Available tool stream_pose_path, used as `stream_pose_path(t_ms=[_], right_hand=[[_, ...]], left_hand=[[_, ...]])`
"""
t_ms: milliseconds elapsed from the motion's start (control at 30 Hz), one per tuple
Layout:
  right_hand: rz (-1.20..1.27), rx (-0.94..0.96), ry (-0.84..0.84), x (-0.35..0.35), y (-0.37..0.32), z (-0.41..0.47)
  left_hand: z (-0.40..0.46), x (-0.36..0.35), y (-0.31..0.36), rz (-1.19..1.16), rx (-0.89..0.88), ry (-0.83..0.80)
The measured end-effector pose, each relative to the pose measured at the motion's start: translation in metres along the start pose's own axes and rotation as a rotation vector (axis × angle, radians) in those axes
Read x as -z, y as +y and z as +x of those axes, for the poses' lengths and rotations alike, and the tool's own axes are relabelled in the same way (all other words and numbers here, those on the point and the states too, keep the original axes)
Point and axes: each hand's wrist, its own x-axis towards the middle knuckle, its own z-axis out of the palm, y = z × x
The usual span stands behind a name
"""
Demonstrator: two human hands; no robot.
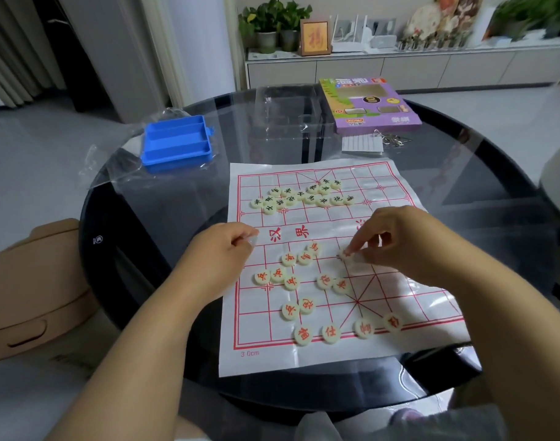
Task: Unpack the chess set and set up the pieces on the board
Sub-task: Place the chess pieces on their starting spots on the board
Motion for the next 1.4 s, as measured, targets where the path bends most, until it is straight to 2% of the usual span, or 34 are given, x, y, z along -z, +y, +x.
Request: stream_pose_path(t_ms=[233, 500, 667, 833, 1067, 1200, 1400], right_hand=[[0.005, -0.098, 0.120, 0.010, 0.024, -0.011], [-0.019, -0.151, 0.045, -0.001, 0.025, -0.003], [0.003, -0.107, 0.052, -0.009, 0.016, 0.000], [-0.138, -0.042, 0.081, -0.018, 0.005, 0.006], [-0.173, 0.019, 0.035, -0.019, 0.005, 0.007], [-0.128, 0.083, 0.052, -0.010, 0.007, -0.001], [-0.035, 0.101, -0.067, 0.013, 0.025, -0.034]], left_hand=[[0.002, 0.000, 0.000, 0.022, 0.002, 0.005], [0.004, -0.002, 0.001, 0.023, 0.008, 0.007], [0.006, -0.003, 0.001, 0.044, 0.013, 0.014], [0.009, -0.005, 0.000, 0.079, 0.015, 0.037], [0.011, -0.007, -0.001, 0.118, 0.034, 0.054], [0.011, -0.009, 0.000, 0.151, 0.023, 0.087], [0.010, -0.010, -0.002, 0.194, 0.009, 0.116]])
